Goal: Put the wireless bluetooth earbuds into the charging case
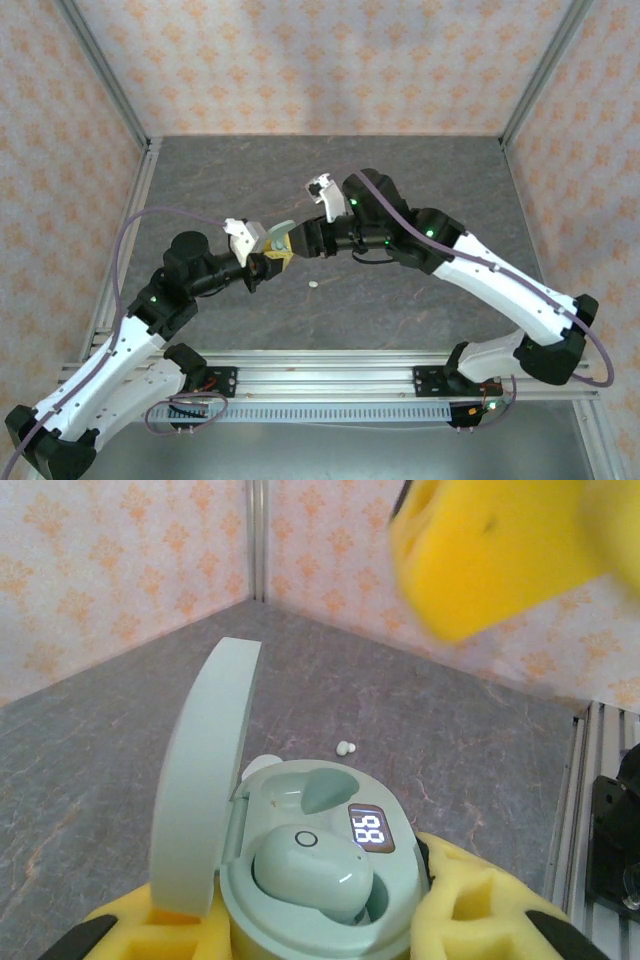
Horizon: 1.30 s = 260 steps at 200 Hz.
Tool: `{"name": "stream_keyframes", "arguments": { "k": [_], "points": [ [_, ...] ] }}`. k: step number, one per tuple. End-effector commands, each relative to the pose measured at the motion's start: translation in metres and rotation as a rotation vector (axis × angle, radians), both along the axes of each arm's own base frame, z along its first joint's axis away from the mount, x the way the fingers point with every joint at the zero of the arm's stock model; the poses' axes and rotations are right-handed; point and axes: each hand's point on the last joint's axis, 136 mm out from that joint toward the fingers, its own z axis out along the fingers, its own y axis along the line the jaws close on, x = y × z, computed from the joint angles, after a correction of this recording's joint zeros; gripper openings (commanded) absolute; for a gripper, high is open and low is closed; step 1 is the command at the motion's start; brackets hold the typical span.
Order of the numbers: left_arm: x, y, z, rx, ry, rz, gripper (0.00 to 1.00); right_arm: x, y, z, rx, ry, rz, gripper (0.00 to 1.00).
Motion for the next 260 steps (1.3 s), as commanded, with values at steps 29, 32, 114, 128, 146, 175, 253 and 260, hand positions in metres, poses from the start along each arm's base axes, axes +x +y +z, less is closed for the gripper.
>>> {"name": "stream_keyframes", "arguments": {
  "k": [29, 32, 114, 128, 146, 175, 253, 260],
  "points": [
    [0.001, 0.011, -0.008, -0.018, 0.037, 0.069, 0.00, 0.016, -0.033, -0.004, 0.034, 0.025, -0.108, 0.39],
    [0.001, 0.011, -0.008, -0.019, 0.040, 0.071, 0.00, 0.020, -0.036, -0.008, 0.030, 0.031, -0.128, 0.38],
    [-0.015, 0.031, -0.019, -0.010, 0.091, 0.135, 0.00, 0.038, -0.063, -0.217, -0.338, 0.452, -0.326, 0.32],
    [-0.018, 0.034, -0.022, -0.006, 0.098, 0.146, 0.00, 0.029, -0.059, -0.240, -0.422, 0.460, -0.297, 0.32],
    [-0.020, 0.039, -0.023, -0.008, 0.100, 0.162, 0.00, 0.022, -0.048, -0.255, -0.480, 0.452, -0.254, 0.32],
    [-0.021, 0.041, -0.025, -0.001, 0.103, 0.173, 0.00, 0.017, -0.033, -0.276, -0.533, 0.472, -0.196, 0.28],
    [-0.019, 0.040, -0.029, 0.019, 0.112, 0.173, 0.00, 0.024, -0.015, -0.308, -0.592, 0.498, -0.148, 0.23],
    [-0.019, 0.040, -0.029, 0.018, 0.113, 0.173, 0.00, 0.027, -0.014, -0.310, -0.593, 0.498, -0.157, 0.22]
  ]
}}
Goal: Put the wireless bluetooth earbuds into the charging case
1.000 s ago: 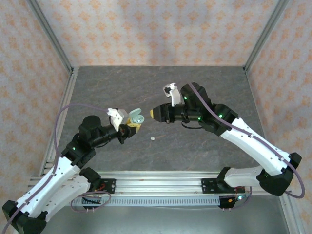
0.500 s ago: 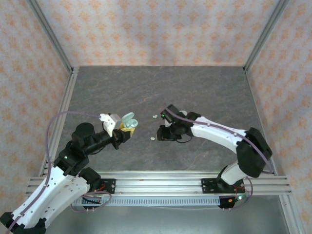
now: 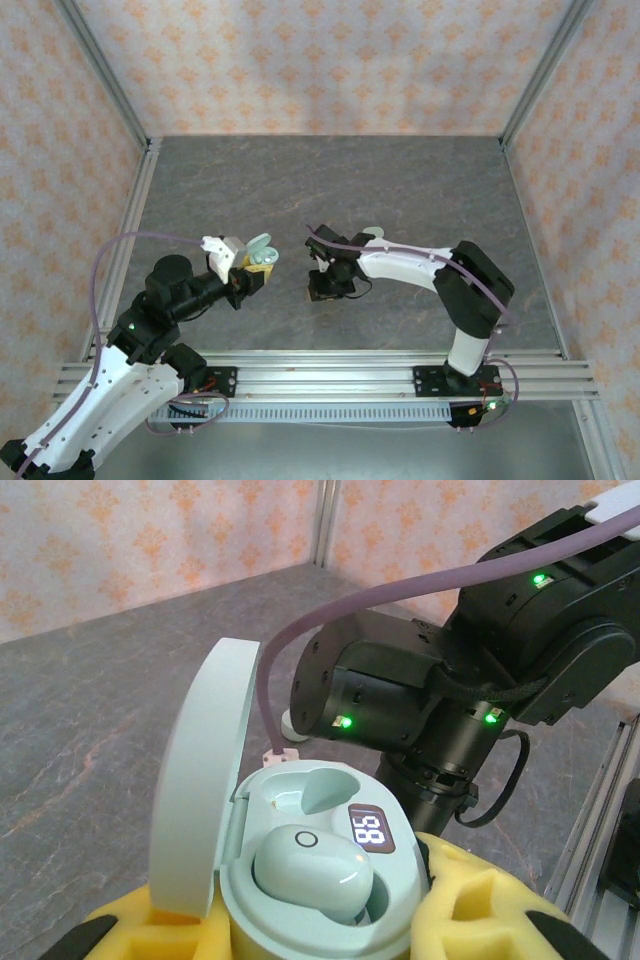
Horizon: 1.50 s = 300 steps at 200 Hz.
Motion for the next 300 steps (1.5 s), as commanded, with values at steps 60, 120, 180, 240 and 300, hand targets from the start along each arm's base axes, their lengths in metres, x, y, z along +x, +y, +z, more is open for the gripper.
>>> {"name": "stream_keyframes", "arguments": {
  "k": [60, 120, 180, 240, 300],
  "points": [
    [0.005, 0.001, -0.014, 0.004, 0.029, 0.023, 0.00, 0.040, 0.012, -0.004, 0.020, -0.060, -0.072, 0.17],
    [0.006, 0.001, -0.015, 0.001, 0.030, 0.025, 0.00, 0.069, 0.022, 0.001, 0.066, -0.063, -0.117, 0.16],
    [0.005, 0.002, -0.015, 0.005, 0.029, 0.027, 0.00, 0.072, 0.026, 0.011, 0.086, -0.067, -0.130, 0.16],
    [0.006, 0.001, -0.013, -0.001, 0.025, 0.024, 0.00, 0.061, -0.009, 0.026, -0.067, -0.144, -0.137, 0.22],
    [0.006, 0.001, -0.013, -0.002, 0.024, 0.023, 0.00, 0.043, -0.009, 0.013, -0.261, -0.160, -0.024, 0.33]
  ]
}}
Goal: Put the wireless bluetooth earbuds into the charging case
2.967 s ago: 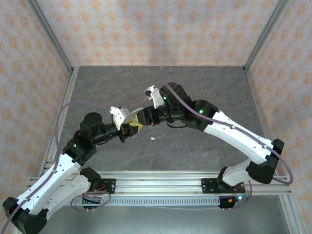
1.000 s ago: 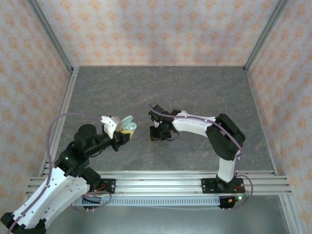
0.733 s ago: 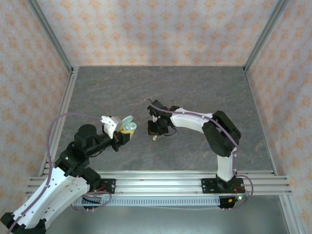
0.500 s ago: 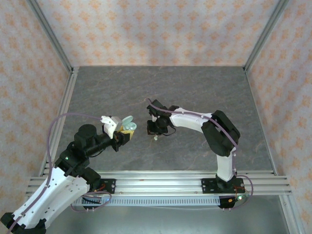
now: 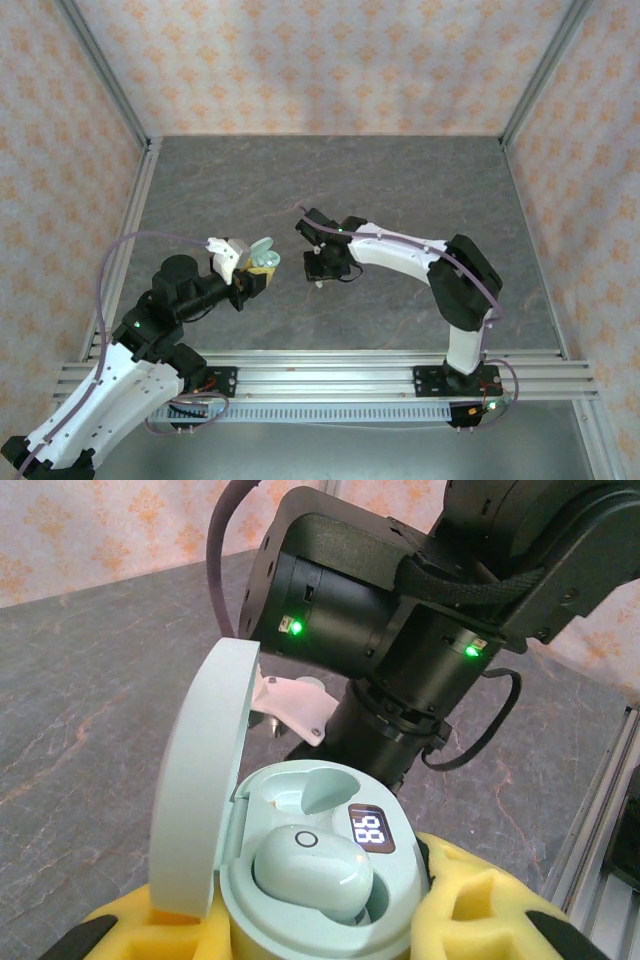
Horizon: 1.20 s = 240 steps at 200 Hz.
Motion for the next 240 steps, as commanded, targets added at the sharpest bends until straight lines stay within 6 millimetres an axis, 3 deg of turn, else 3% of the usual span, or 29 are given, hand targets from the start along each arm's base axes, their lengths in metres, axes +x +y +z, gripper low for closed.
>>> {"name": "stream_keyframes", "arguments": {
  "k": [1, 63, 124, 179, 240],
  "points": [
    [0.004, 0.002, 0.005, -0.017, -0.017, 0.021, 0.00, -0.003, -0.011, -0.009, -0.141, -0.012, 0.036, 0.33],
    [0.001, 0.005, 0.005, -0.006, -0.021, 0.024, 0.00, -0.002, -0.004, -0.020, -0.201, -0.004, 0.070, 0.30],
    [0.002, 0.004, 0.003, -0.002, -0.021, 0.025, 0.00, -0.014, 0.011, -0.022, -0.133, 0.013, 0.093, 0.26],
    [0.001, 0.004, 0.001, 0.000, -0.013, 0.023, 0.00, -0.023, 0.021, -0.037, -0.083, 0.058, 0.100, 0.23],
    [0.002, 0.003, 0.000, -0.019, -0.010, 0.022, 0.00, -0.030, 0.011, -0.054, -0.103, 0.089, 0.072, 0.22]
  ]
}}
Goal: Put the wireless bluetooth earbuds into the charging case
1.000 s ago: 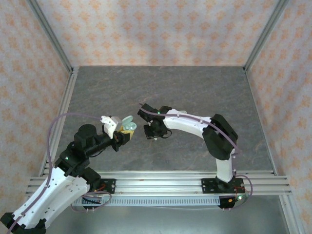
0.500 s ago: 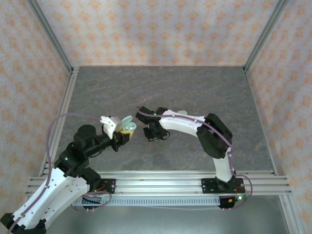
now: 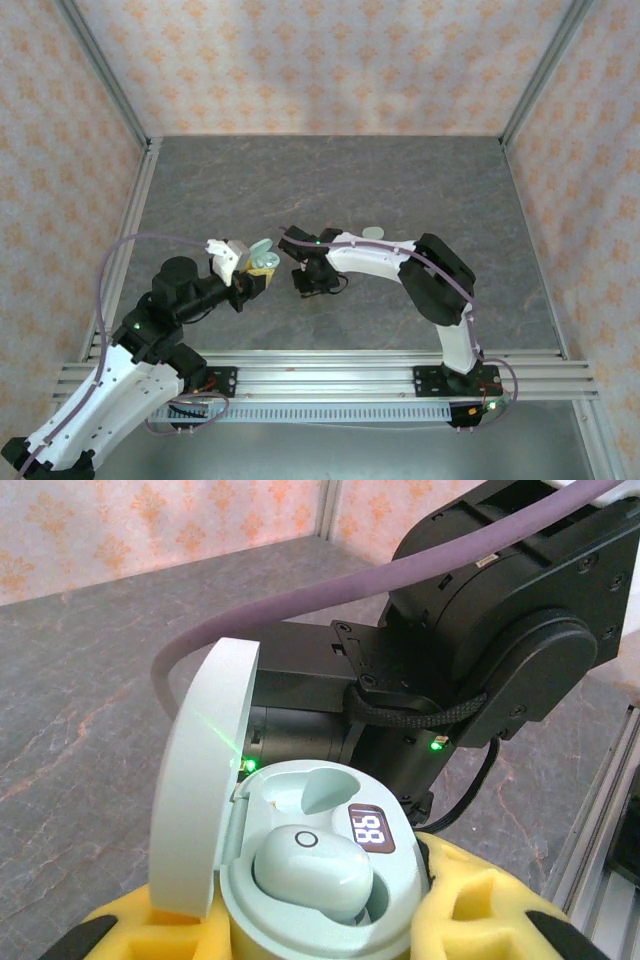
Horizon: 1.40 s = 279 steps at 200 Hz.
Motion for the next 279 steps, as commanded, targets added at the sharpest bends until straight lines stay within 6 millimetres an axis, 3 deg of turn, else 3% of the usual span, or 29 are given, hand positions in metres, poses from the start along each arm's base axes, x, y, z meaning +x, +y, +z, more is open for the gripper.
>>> {"name": "stream_keyframes", "arguments": {
  "k": [1, 76, 131, 174, 226, 279],
  "points": [
    [0.004, 0.001, 0.004, -0.021, -0.010, 0.018, 0.00, -0.003, -0.007, -0.011, -0.031, 0.007, -0.023, 0.22],
    [0.002, 0.002, 0.005, -0.031, -0.009, 0.024, 0.00, 0.014, -0.049, -0.015, -0.096, -0.005, -0.102, 0.19],
    [0.003, 0.001, 0.005, -0.034, -0.006, 0.023, 0.00, 0.048, -0.067, -0.006, -0.123, -0.053, -0.142, 0.20],
    [0.004, 0.002, 0.003, -0.024, -0.006, 0.026, 0.00, 0.067, -0.072, 0.011, -0.129, -0.092, -0.148, 0.20],
    [0.005, 0.001, 0.004, -0.021, -0.009, 0.021, 0.00, 0.069, -0.066, 0.029, -0.065, -0.091, -0.176, 0.21],
    [0.004, 0.001, 0.005, -0.018, -0.009, 0.017, 0.00, 0.068, -0.056, 0.025, -0.011, -0.070, -0.181, 0.24]
  ]
}}
